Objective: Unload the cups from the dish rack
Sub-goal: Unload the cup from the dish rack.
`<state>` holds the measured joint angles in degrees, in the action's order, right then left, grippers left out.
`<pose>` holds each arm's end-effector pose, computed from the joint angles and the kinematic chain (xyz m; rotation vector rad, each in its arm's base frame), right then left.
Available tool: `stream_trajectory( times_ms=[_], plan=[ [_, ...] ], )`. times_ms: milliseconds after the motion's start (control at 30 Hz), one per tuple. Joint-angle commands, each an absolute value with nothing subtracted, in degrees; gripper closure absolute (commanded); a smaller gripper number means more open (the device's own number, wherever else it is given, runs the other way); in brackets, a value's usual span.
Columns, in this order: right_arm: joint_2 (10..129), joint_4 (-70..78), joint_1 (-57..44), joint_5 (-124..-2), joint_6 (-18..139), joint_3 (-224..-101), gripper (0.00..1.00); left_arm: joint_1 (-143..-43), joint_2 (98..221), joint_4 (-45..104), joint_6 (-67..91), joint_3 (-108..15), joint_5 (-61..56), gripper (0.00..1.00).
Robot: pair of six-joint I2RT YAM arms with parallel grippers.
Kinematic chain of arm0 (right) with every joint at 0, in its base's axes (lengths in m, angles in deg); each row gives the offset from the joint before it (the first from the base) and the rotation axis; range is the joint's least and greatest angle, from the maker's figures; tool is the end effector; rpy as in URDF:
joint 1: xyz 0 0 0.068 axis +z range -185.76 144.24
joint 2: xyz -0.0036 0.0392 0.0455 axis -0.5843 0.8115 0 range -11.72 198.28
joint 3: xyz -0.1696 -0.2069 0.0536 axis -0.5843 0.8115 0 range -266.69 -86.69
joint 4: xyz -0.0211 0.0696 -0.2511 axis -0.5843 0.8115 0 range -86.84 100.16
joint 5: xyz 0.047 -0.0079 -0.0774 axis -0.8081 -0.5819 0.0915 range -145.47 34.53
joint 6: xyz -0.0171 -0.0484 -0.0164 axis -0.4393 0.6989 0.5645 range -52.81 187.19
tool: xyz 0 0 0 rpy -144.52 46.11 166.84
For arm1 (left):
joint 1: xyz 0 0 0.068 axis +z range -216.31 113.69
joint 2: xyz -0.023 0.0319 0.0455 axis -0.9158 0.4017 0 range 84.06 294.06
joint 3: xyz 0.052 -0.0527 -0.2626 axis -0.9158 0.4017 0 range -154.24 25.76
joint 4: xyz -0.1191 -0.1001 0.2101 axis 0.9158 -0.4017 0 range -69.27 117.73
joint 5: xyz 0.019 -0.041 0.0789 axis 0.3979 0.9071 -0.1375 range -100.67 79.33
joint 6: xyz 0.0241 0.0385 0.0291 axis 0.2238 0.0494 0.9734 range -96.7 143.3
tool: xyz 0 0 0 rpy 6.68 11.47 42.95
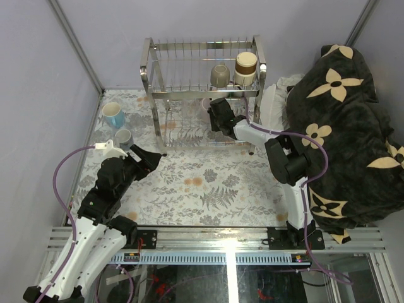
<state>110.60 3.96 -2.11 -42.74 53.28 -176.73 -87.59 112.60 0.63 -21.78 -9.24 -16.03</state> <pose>0.4133 0.2658 0.1972 -0.2393 2.1291 0.2491 0.1197 -0.0430 0.2883 -0.4734 1.9332 -0.6753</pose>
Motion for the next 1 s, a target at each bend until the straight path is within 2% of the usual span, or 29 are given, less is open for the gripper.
stream_trajectory(
  times_ms=[0,467,967],
  plan=[
    [102.8,-3.5,-2.1,-43.0,52.2,-177.2,1.0,-87.8,112.3,1.2,-21.1,-11.2,-16.3,0.24],
    [100.0,-6.9,-2.2,-50.5,50.1,-175.7,1.0,-87.8,112.7,1.2,-20.9,-11.8,-16.2,0.24],
    [95.2,-17.2,-2.0,-67.0,41.1,-166.5,1.0,-87.8,112.0,0.4,-20.9,-12.3,-16.3,0.24]
  ],
)
